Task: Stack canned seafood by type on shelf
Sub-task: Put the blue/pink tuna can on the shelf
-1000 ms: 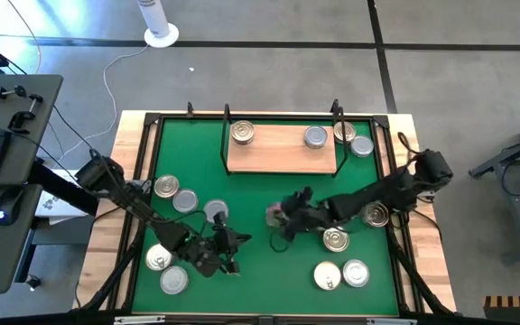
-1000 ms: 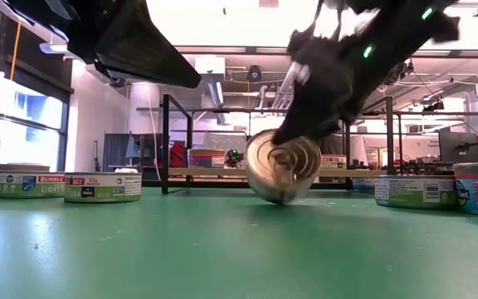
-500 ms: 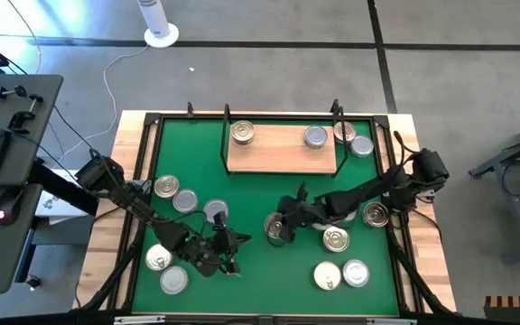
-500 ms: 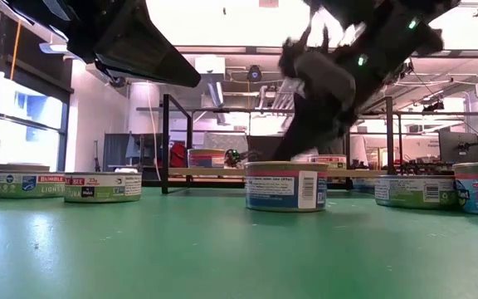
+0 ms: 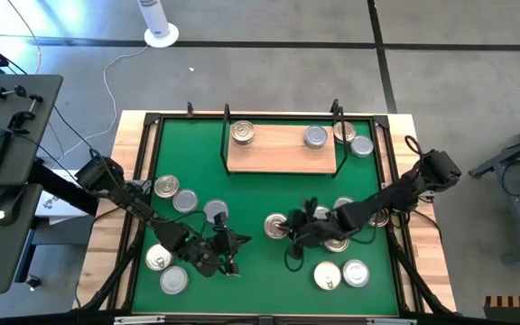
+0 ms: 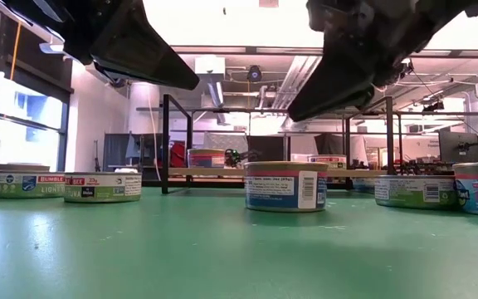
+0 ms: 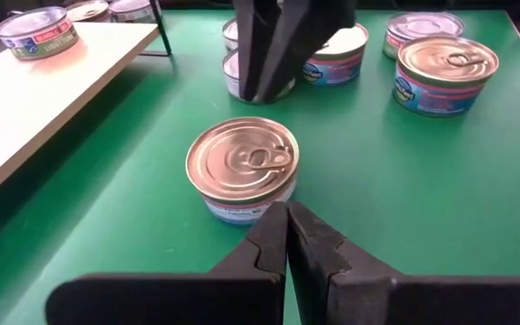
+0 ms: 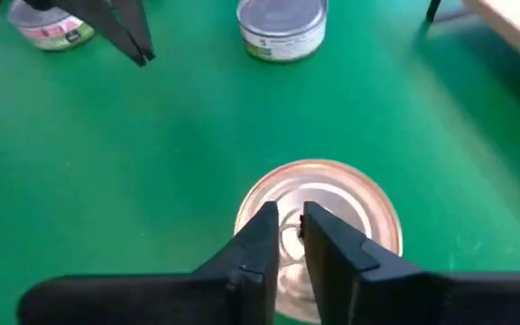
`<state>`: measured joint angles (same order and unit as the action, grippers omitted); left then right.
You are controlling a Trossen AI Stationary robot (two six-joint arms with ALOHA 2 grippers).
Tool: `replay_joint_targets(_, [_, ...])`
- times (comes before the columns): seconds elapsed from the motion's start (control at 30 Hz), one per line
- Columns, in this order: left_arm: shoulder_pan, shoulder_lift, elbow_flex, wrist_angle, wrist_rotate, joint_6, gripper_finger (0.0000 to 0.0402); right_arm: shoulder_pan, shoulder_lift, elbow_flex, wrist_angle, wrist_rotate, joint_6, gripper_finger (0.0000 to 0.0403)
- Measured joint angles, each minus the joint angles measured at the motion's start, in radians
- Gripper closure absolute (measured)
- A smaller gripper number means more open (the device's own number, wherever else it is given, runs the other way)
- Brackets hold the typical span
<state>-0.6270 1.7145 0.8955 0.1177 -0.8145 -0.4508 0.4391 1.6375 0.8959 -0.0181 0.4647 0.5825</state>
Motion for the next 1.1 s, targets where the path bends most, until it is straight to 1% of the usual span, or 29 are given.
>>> replay_joint_targets(0.1, [0.0,0.0,0.0,0.001,0.001,0.0,0.0401,0.016,0.0,0.0,0.001,-0.001,0.042,0.0316])
replay_joint_targets(0.3, [0.0,0.0,0.0,0.001,0.001,0.0,0.0401,0.018,0.003,0.0,0.029,0.078,0.046,0.0242])
replay_joint_targets(0.47, [0.0,0.0,0.0,0.001,0.001,0.0,0.0401,-0.007,0.003,0.0,0.057,0.062,0.044,0.0206])
replay_joint_targets(0.57, [0.0,0.0,0.0,0.001,0.001,0.0,0.0401,-0.016,0.003,0.0,0.066,0.044,0.041,0.0199])
replay_joint_targets(1.1, [0.0,0.0,0.0,0.001,0.001,0.0,0.0401,-0.02,0.003,0.0,0.069,0.023,0.038,0.0198])
